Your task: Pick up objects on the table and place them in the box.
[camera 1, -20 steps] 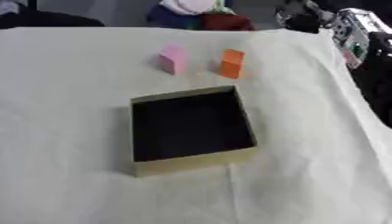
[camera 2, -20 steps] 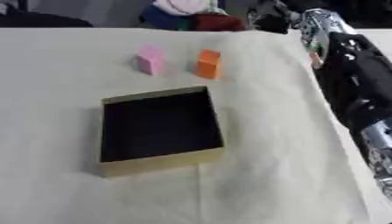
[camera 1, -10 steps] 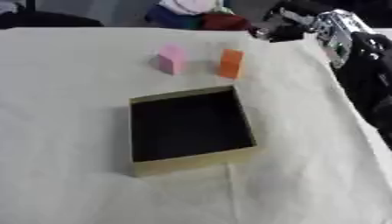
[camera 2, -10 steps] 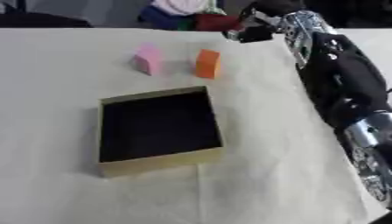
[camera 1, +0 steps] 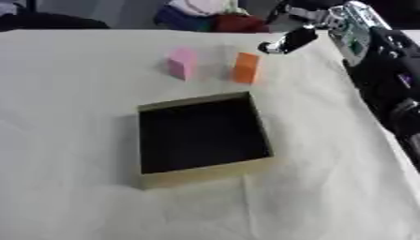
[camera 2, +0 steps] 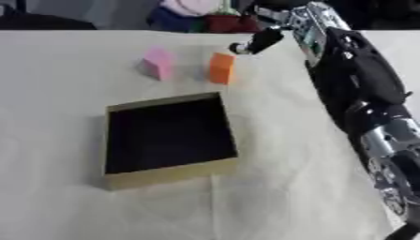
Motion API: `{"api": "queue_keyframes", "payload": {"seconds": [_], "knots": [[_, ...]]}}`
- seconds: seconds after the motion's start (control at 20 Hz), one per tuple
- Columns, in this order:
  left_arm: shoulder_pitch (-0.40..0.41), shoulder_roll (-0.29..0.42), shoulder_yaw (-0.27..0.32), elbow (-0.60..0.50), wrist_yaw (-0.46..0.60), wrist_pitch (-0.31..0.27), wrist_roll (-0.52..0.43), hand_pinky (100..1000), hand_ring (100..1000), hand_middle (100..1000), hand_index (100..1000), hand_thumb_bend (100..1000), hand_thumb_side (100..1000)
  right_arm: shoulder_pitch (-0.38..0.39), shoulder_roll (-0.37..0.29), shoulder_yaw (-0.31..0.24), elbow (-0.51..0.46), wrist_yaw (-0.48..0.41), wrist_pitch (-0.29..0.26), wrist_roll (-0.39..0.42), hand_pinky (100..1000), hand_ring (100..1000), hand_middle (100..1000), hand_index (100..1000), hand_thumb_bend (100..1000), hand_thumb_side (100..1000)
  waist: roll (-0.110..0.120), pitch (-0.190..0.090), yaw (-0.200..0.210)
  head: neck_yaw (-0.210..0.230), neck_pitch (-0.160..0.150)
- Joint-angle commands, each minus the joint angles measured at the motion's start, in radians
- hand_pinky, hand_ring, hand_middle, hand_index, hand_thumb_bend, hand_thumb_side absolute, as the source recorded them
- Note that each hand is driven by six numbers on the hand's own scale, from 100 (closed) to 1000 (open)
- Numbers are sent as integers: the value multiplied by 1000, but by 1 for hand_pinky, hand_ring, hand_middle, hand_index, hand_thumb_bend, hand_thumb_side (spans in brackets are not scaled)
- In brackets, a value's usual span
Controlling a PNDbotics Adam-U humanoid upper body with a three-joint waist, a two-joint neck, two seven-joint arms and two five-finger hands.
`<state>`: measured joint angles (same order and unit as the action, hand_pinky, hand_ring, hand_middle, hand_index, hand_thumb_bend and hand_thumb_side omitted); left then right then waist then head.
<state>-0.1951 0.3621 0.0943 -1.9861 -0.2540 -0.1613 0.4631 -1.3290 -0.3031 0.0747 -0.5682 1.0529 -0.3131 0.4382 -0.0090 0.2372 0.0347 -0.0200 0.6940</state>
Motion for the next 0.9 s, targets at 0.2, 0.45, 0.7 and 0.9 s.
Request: {"api": "queue_keyframes", "payload": {"seconds": [0.2,0.45,0.7,0.9], "knots": [[-12,22,-1,-14,3,0,-8,563,561,681,758,100,891,-37,-3,8,-38,-11,10,62,937,965,850,848,386,446,-1,-16,3,-3,3],[-14,22,-2,-14,3,-1,-11,563,562,681,758,100,880,-38,8,12,-35,-40,21,97,946,966,852,849,378,404,-3,-16,4,-6,5],[-15,21,-3,-14,5,-2,-12,563,562,681,759,100,871,-37,19,17,-17,-25,53,105,954,973,860,849,374,373,-5,-15,6,-9,6],[-16,21,-4,-14,5,-3,-13,563,562,681,759,100,867,-37,31,18,-3,-13,76,103,957,977,863,849,381,359,-5,-12,7,-12,5]]}}
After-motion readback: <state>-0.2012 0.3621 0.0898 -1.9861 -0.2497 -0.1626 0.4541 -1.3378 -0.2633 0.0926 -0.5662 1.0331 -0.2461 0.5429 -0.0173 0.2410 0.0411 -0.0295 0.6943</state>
